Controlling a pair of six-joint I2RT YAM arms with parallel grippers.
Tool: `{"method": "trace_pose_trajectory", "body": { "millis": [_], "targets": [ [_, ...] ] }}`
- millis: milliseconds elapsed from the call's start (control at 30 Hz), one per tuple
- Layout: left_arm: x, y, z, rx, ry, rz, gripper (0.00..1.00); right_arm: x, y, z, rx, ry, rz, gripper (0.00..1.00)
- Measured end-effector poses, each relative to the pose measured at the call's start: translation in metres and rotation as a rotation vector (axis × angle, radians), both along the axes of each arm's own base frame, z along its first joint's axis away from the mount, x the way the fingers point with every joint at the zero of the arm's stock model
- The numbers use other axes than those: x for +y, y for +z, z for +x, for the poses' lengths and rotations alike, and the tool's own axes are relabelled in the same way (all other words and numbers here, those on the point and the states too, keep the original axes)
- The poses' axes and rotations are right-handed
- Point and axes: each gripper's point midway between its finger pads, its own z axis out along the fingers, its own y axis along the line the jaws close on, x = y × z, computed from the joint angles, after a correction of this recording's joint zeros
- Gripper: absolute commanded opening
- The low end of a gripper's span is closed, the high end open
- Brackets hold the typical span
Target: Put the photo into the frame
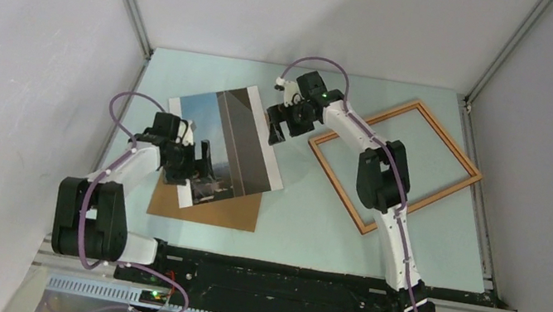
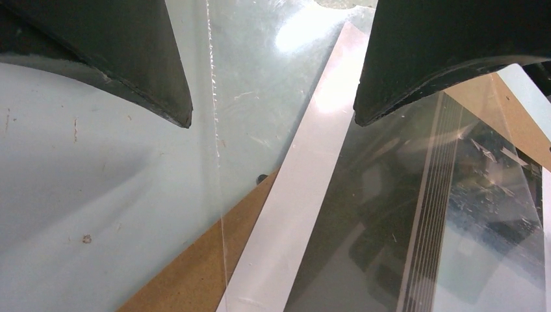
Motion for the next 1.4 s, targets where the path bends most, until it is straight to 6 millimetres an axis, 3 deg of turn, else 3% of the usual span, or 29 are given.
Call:
{"method": "trace_pose_trajectory", "body": {
  "millis": [367,533,700,800,967,1233,1400],
  "targets": [
    [0.004,-0.006,-0.005,0.044,0.022,-0.025,0.98,-0.015,-0.014,0.006,0.048,-0.040,-0.019,0.99],
    [0.003,-0.005,-0.005,0.045,0.020,-0.039,0.98,-0.035,-0.022,-0.010,0.067,-0.062,-0.069,0.98],
    [0.003,-0.004,-0.005,0.045,0.020,-0.046,0.98,-0.051,0.003,-0.020,0.009,-0.068,-0.088,0.98],
    [0.003,-0.003,-0.005,0.040,0.021,-0.047,0.98,-0.061,0.032,-0.023,-0.077,-0.069,-0.090,0.98],
    [0.001,0.002,-0.004,0.019,0.017,-0.055,0.98,-0.076,0.048,-0.017,-0.175,-0.083,-0.136,0.96],
    [0.001,0.015,0.000,-0.035,0.012,-0.059,0.98,-0.128,0.012,-0.015,-0.194,-0.096,-0.349,0.86],
    [0.001,0.017,0.000,-0.045,0.006,-0.056,0.98,-0.157,-0.020,-0.031,-0.136,-0.083,-0.444,0.82]
  ]
}}
